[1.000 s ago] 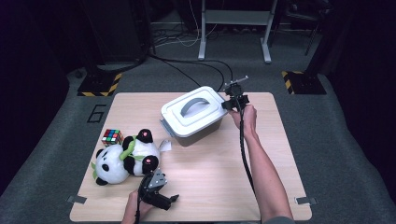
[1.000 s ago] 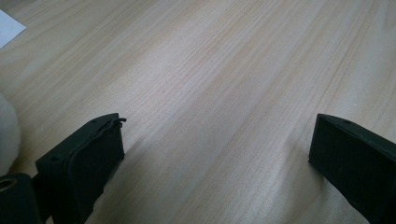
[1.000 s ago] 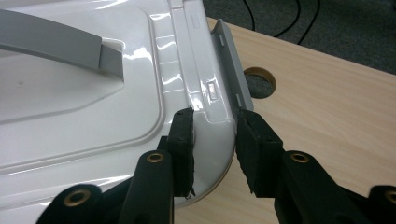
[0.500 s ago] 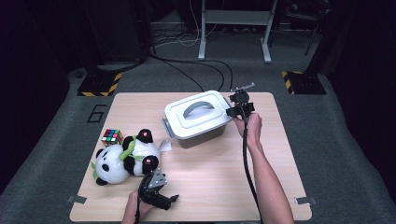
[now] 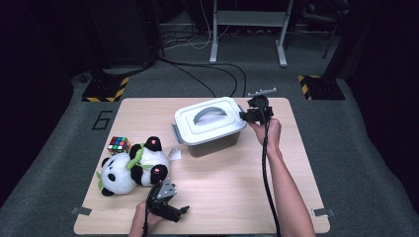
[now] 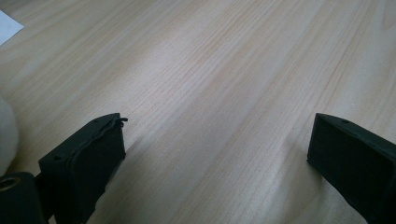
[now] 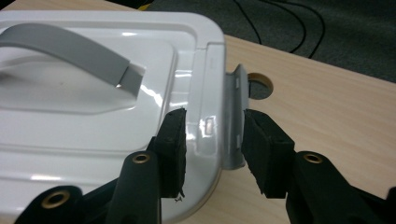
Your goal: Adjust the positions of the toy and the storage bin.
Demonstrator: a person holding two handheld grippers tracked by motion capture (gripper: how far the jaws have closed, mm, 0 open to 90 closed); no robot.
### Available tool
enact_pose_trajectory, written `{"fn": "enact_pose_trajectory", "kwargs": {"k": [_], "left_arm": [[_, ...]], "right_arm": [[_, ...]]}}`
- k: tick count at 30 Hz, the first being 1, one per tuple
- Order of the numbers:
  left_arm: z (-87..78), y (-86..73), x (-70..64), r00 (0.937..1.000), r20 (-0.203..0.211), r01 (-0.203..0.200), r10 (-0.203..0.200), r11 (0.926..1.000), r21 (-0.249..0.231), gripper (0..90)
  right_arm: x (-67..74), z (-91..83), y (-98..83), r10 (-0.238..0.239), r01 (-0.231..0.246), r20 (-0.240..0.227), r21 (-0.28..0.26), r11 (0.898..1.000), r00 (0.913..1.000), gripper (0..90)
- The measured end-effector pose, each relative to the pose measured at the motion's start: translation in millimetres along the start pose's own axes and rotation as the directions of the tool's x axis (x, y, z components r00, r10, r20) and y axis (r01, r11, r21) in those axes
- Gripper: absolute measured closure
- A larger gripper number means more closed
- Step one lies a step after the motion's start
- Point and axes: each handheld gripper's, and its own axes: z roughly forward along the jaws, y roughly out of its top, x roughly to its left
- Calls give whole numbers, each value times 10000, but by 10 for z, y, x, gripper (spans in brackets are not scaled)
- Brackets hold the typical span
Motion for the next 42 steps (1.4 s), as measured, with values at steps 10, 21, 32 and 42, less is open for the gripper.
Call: {"fn": "enact_pose_trajectory", "kwargs": {"k": [10,21,32,42], "left_arm": [[2,0,3,10000,23,10,-10,10000,-6,38],[0,-1,2,9999,90,68,-68,10000,12,39],[-4,2,8,10000,70,2,-2,10000,43,39],[-2,1,7,10000,43,48,-48,10000,3,40]], "right_arm": [[-267,303,16,532,-532,21,612,9967,9986,689],[-296,408,-42,1008,-967,-335,1073,9895,9943,820],[-251,245,-157,1707,-1693,15,1349,9763,9853,824],[-205,10,-405,2297,-2282,-13,1106,9673,9733,810]]}}
